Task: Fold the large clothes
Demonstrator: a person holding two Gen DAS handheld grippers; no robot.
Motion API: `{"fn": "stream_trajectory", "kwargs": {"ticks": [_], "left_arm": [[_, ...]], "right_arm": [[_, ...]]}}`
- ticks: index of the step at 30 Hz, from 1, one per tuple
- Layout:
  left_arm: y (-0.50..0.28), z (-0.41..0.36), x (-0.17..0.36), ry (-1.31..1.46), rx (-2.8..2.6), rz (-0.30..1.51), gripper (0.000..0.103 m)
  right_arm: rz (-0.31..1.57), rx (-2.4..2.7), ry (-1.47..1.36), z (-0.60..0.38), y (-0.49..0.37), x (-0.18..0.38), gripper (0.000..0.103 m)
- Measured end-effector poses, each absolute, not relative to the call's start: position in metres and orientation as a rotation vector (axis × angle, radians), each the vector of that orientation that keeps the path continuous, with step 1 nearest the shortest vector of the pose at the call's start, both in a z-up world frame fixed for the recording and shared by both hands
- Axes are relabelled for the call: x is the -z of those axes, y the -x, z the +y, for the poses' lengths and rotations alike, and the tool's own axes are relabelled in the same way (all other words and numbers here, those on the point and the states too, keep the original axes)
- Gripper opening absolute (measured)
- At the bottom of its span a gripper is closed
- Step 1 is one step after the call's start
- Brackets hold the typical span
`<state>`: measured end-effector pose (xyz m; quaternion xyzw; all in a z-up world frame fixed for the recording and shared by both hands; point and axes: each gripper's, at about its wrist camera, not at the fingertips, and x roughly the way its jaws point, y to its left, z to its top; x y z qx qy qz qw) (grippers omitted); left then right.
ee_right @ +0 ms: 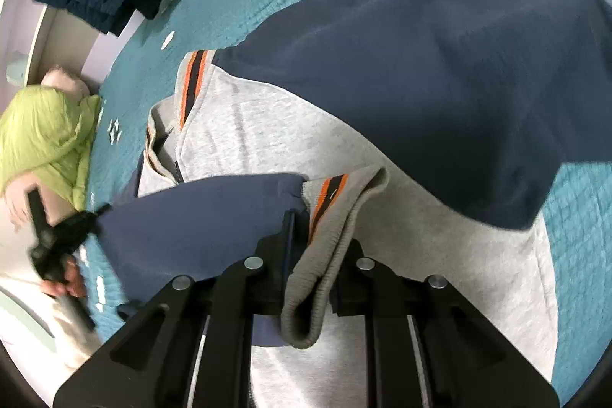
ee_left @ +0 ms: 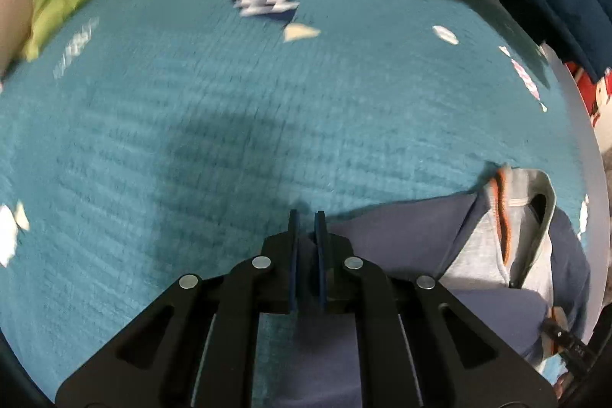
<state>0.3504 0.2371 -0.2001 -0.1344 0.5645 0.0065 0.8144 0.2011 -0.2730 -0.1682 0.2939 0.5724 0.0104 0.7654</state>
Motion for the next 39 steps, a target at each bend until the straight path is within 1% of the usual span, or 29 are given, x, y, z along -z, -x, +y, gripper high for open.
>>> {"fn": "stream_trajectory", "kwargs": {"ticks": [2, 5, 7, 8, 9, 10, 11, 12, 16, 18, 19, 20, 21, 22, 23, 24, 26, 28, 30, 32, 33, 35, 36, 37, 39], "left_arm": [[-0.350, 0.234, 0.206, 0.269, -0.029, 1.200, 0.013], [-0.353, 0.238, 0.206, 0.169, -0.193, 1.175, 0.013], [-0.347, 0.253, 0.196, 0.276, -0.140, 1.173, 0.014], [-0.341, 0.258, 0.189, 0.305, -0.127, 1.159, 0.014], [-0.335, 0.258, 0.183, 0.288, -0.130, 1.147, 0.021], [-0.330, 0.258, 0.178, 0.271, -0.137, 1.142, 0.040], [-0.323, 0.257, 0.175, 0.268, -0.136, 1.141, 0.056], [-0.311, 0.256, 0.174, 0.287, -0.113, 1.151, 0.070], [-0.268, 0.239, 0.185, 0.323, -0.030, 1.237, 0.070], [-0.246, 0.224, 0.205, 0.356, 0.029, 1.329, 0.068], [-0.239, 0.219, 0.214, 0.356, 0.037, 1.357, 0.054], [-0.232, 0.213, 0.221, 0.334, 0.023, 1.348, 0.052], [-0.226, 0.209, 0.220, 0.302, 0.011, 1.307, 0.047], [-0.224, 0.206, 0.216, 0.297, 0.014, 1.300, 0.025], [-0.222, 0.206, 0.210, 0.318, 0.020, 1.303, 0.023], [-0.220, 0.208, 0.203, 0.334, 0.017, 1.290, 0.019], [-0.218, 0.212, 0.190, 0.306, -0.018, 1.240, 0.017], [-0.219, 0.218, 0.201, 0.307, -0.044, 1.265, 0.016], [-0.219, 0.224, 0.220, 0.357, -0.059, 1.298, 0.016], [-0.217, 0.223, 0.218, 0.338, -0.057, 1.267, 0.016], [-0.216, 0.221, 0.215, 0.326, -0.063, 1.261, 0.016], [-0.213, 0.220, 0.213, 0.314, -0.076, 1.261, 0.016], [-0.212, 0.220, 0.213, 0.311, -0.080, 1.260, 0.016], [-0.211, 0.221, 0.213, 0.313, -0.085, 1.259, 0.016], [-0.209, 0.221, 0.212, 0.321, -0.093, 1.258, 0.016]], "right_arm": [[1.242, -0.020, -0.589, -0.271, -0.200, 0.167, 0.013], [1.247, 0.011, -0.566, -0.271, -0.200, 0.168, 0.013], [1.244, 0.001, -0.587, -0.274, -0.201, 0.167, 0.015], [1.240, -0.005, -0.590, -0.275, -0.202, 0.166, 0.018], [1.248, 0.002, -0.584, -0.275, -0.203, 0.166, 0.022], [1.261, 0.009, -0.575, -0.275, -0.203, 0.167, 0.027], [1.271, 0.010, -0.572, -0.275, -0.202, 0.165, 0.029], [1.269, -0.002, -0.581, -0.275, -0.200, 0.164, 0.030], [1.257, -0.057, -0.648, -0.278, -0.192, 0.161, 0.032], [1.278, -0.053, -0.632, -0.275, -0.195, 0.169, 0.034], [1.295, -0.054, -0.629, -0.274, -0.196, 0.175, 0.034], [1.311, -0.050, -0.636, -0.272, -0.198, 0.182, 0.032], [1.301, -0.038, -0.638, -0.271, -0.197, 0.184, 0.024], [1.292, -0.041, -0.638, -0.270, -0.197, 0.181, 0.020], [1.264, -0.048, -0.625, -0.268, -0.196, 0.172, 0.015], [1.217, -0.077, -0.613, -0.266, -0.194, 0.160, 0.015], [1.143, -0.142, -0.594, -0.261, -0.195, 0.143, 0.015], [1.125, -0.162, -0.587, -0.258, -0.200, 0.142, 0.015], [1.134, -0.159, -0.551, -0.253, -0.210, 0.155, 0.015], [1.222, -0.114, -0.466, -0.250, -0.218, 0.178, 0.020], [1.208, -0.117, -0.491, -0.253, -0.215, 0.179, 0.020], [1.198, -0.090, -0.547, -0.264, -0.208, 0.174, 0.030], [1.193, -0.018, -0.535, -0.270, -0.203, 0.169, 0.039], [1.179, 0.030, -0.519, -0.275, -0.198, 0.164, 0.042], [1.157, 0.040, -0.497, -0.282, -0.187, 0.155, 0.041]]}}
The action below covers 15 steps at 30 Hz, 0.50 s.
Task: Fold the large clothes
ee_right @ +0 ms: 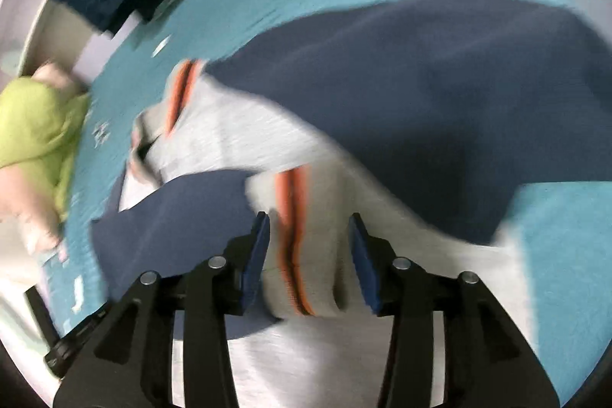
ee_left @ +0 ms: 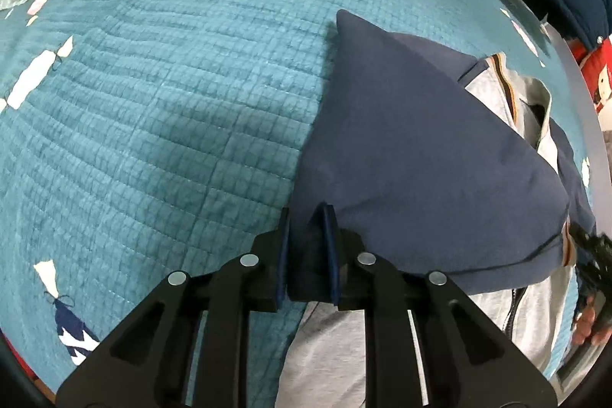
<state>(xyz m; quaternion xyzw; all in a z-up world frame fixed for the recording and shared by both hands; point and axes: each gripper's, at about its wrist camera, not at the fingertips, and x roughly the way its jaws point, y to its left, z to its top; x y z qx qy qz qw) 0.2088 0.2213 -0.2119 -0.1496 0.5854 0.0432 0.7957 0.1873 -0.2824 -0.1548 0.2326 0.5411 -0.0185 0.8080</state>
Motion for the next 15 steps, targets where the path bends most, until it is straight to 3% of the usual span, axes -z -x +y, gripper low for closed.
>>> {"fn": "stream_trajectory", "kwargs": {"ticks": [2, 3, 4, 7, 10, 15], "left_arm": [[-0.207, 0.221, 0.214, 0.306, -0.092, 1.257, 0.016], [-0.208, 0.222, 0.215, 0.302, -0.091, 1.259, 0.016], [-0.209, 0.218, 0.216, 0.295, -0.090, 1.259, 0.016], [-0.206, 0.200, 0.199, 0.152, -0.114, 1.238, 0.020], [-0.193, 0.190, 0.167, 0.077, -0.093, 1.146, 0.021], [-0.193, 0.164, 0.157, 0.176, 0.032, 1.103, 0.021]], "right_arm": [[1.183, 0.055, -0.378, -0.279, -0.188, 0.160, 0.026], [1.206, 0.104, -0.283, -0.278, -0.191, 0.169, 0.009], [1.219, 0.132, -0.253, -0.278, -0.193, 0.178, 0.001], [1.162, 0.120, -0.406, -0.287, -0.182, 0.162, 0.004], [1.031, 0.001, -0.366, -0.262, -0.171, 0.124, 0.004], [1.076, -0.264, -0.310, -0.187, -0.179, 0.134, 0.004]]}}
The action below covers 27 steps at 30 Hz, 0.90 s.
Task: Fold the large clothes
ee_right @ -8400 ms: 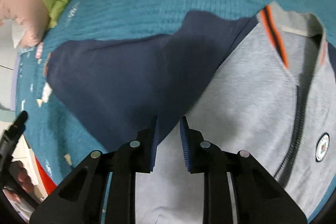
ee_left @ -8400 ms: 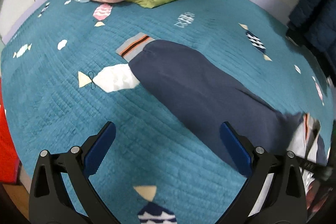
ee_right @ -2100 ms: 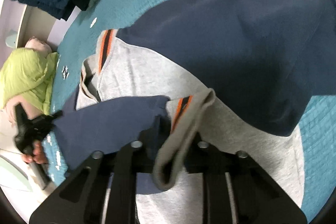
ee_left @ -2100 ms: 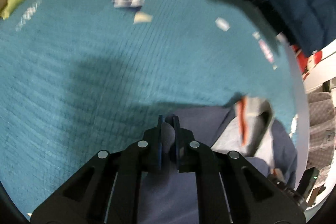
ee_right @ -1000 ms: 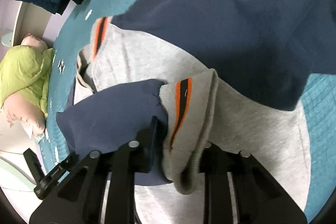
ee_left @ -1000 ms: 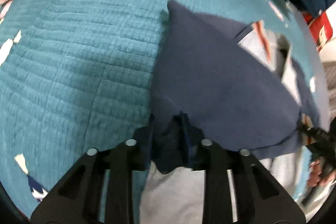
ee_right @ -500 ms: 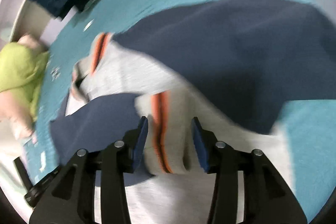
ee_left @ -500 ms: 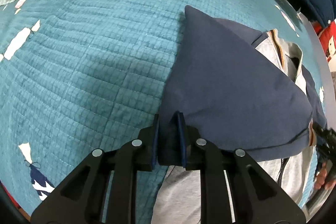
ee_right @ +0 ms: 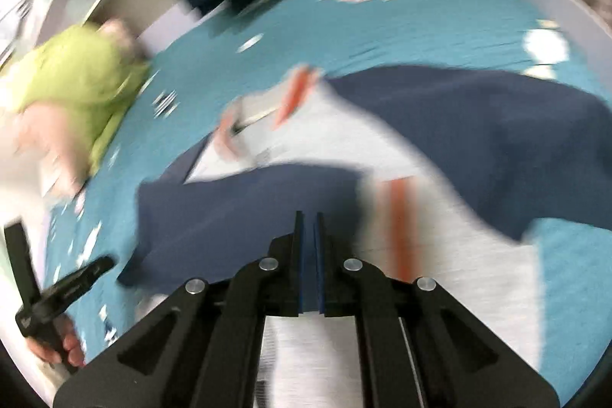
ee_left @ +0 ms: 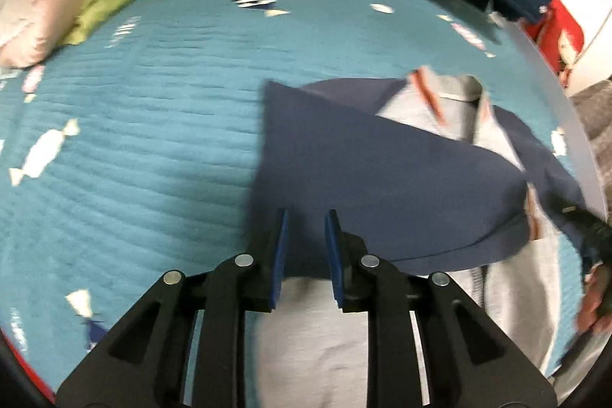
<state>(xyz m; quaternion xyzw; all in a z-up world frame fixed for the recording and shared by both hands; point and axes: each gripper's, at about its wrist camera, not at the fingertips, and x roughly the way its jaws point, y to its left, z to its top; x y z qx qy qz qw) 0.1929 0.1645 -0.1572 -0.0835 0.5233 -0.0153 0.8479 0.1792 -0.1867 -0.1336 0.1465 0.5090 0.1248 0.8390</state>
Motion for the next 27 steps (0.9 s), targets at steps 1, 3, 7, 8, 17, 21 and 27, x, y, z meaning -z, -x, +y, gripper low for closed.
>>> {"fn": "stream_trajectory", "kwargs": {"ticks": [1, 3, 7, 8, 17, 21, 27], "left_arm": [[-0.197, 0.157, 0.164, 0.181, 0.040, 1.116, 0.020], [-0.202, 0.146, 0.189, 0.180, 0.038, 1.165, 0.020], [-0.191, 0.154, 0.216, 0.123, 0.027, 1.191, 0.009], [-0.189, 0.158, 0.213, 0.127, 0.017, 1.196, 0.007], [-0.191, 0.178, 0.202, 0.207, 0.012, 1.199, 0.003], [-0.190, 0.177, 0.168, 0.173, 0.018, 1.101, 0.003], [-0.244, 0.158, 0.178, 0.208, 0.057, 1.098, 0.004]], "right_arm": [[1.100, -0.305, -0.284, -0.172, -0.181, 0.144, 0.004], [1.162, -0.295, -0.220, -0.160, -0.178, 0.167, 0.004], [1.202, -0.232, -0.357, -0.199, -0.165, 0.185, 0.000], [1.175, -0.166, -0.324, -0.210, -0.160, 0.178, 0.000], [1.148, -0.197, -0.495, -0.240, -0.155, 0.180, 0.001], [1.012, -0.189, -0.526, -0.247, -0.157, 0.144, 0.003], [1.026, -0.244, -0.488, -0.220, -0.211, 0.149, 0.003]]}}
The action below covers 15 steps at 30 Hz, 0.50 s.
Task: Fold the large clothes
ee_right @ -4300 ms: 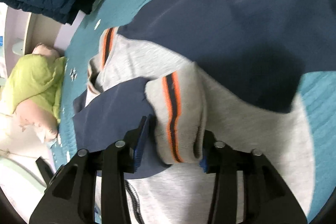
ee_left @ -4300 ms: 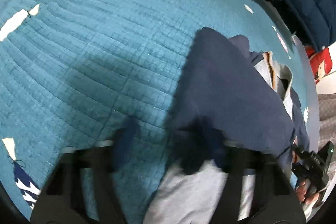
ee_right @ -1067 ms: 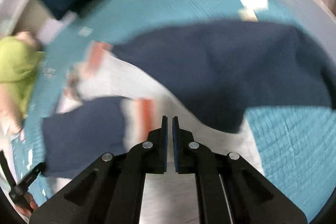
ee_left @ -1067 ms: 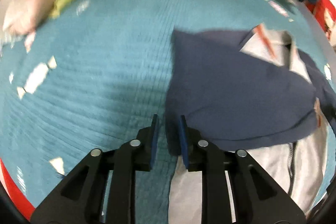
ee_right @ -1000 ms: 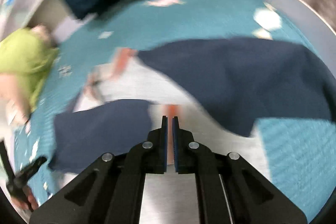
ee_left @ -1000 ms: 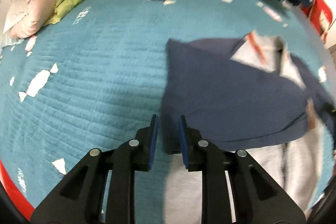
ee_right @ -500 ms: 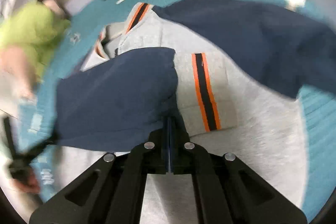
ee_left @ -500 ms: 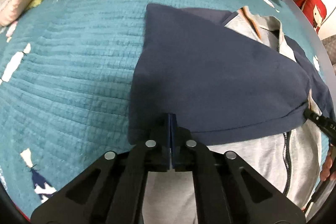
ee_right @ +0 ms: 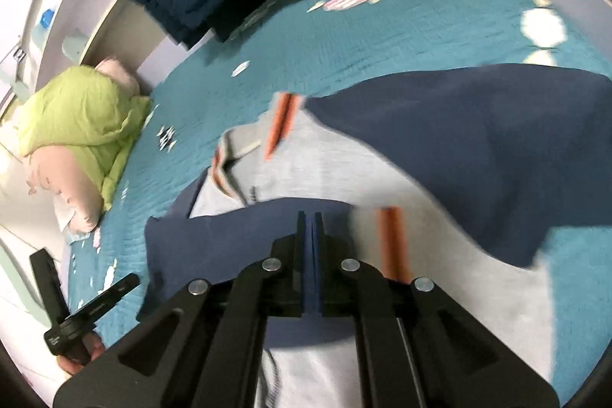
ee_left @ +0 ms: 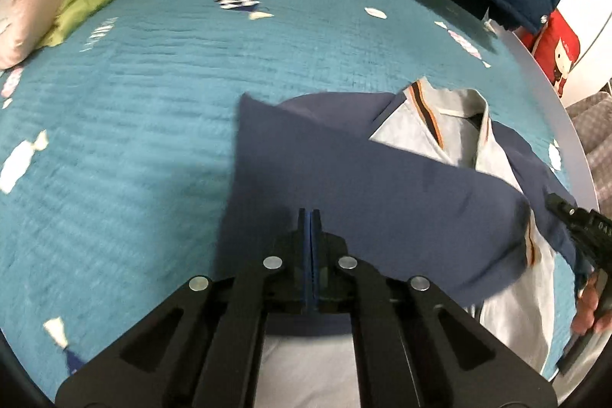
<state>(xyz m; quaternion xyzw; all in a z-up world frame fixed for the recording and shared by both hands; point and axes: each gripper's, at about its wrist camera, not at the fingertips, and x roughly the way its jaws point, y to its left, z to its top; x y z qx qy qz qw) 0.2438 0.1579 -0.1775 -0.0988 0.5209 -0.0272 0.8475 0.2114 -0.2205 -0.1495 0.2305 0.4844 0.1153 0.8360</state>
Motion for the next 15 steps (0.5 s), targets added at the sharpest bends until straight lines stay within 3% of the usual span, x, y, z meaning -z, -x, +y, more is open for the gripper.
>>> {"fn": "stream_trajectory", "kwargs": {"ticks": [6, 11, 15], "left_arm": [[-0.281, 0.143, 0.222, 0.218, 0.024, 1.187, 0.003], [-0.271, 0.165, 0.211, 0.140, -0.073, 1.177, 0.003], [-0.273, 0.178, 0.225, 0.224, -0.066, 1.185, 0.003]], "right_arm": [[1.189, -0.164, -0.345, -0.194, -0.240, 0.198, 0.000], [1.174, -0.111, -0.313, -0.228, -0.228, 0.175, 0.000], [1.222, -0.126, -0.305, -0.224, -0.239, 0.201, 0.000]]}}
